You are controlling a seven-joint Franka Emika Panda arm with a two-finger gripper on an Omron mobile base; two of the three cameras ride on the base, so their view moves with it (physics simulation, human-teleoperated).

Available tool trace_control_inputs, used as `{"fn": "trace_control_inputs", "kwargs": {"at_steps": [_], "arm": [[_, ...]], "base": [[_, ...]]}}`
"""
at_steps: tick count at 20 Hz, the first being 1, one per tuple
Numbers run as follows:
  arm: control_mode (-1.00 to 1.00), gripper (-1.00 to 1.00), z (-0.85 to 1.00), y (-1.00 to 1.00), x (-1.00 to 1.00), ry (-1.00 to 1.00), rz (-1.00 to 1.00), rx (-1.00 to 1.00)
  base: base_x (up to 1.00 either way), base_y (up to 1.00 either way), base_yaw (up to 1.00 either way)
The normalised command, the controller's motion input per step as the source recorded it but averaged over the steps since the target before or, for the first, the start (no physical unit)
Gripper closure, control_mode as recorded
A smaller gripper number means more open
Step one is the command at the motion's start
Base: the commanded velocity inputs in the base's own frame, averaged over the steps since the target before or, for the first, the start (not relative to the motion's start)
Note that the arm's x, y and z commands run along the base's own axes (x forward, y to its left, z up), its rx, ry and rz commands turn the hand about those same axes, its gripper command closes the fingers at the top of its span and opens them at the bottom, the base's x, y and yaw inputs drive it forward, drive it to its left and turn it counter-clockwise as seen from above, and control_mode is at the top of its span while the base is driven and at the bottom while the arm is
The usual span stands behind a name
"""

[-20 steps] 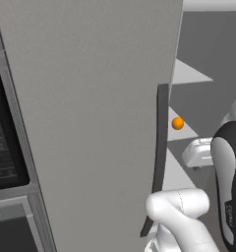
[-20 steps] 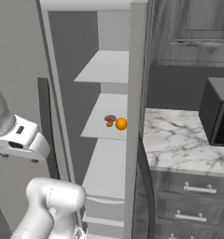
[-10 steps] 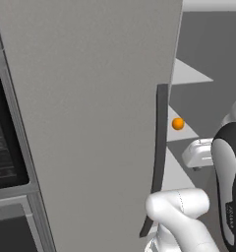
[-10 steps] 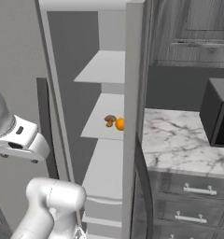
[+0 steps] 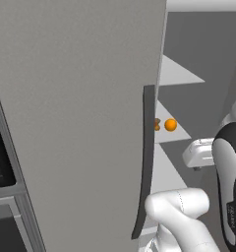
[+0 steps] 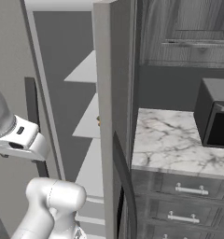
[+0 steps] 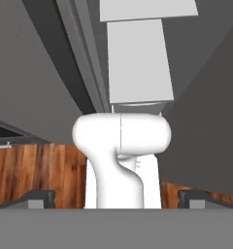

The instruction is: Take the orange, mushroom, and kiwi from the freezer and place them in the bowl on the counter.

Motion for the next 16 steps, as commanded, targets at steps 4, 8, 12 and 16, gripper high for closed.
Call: {"fn": "trace_control_inputs", "kwargs": {"at_steps": [4, 8, 12, 16], "arm": [[1.00, -1.00, 0.00, 0.00, 0.00, 0.00, 0.00, 0.00], [1.00, -1.00, 0.00, 0.00, 0.00, 0.00, 0.00, 0.00], [1.00, -1.00, 0.00, 0.00, 0.00, 0.00, 0.00, 0.00], [-1.00, -1.00, -0.07, -0.09, 0.48, 0.00, 0.00, 0.00]], "base": [[0.34, -0.42, 0.01], [0.24, -0.19, 0.00], [0.05, 0.00, 0.00], [0.00, 0.00, 0.00]]}}
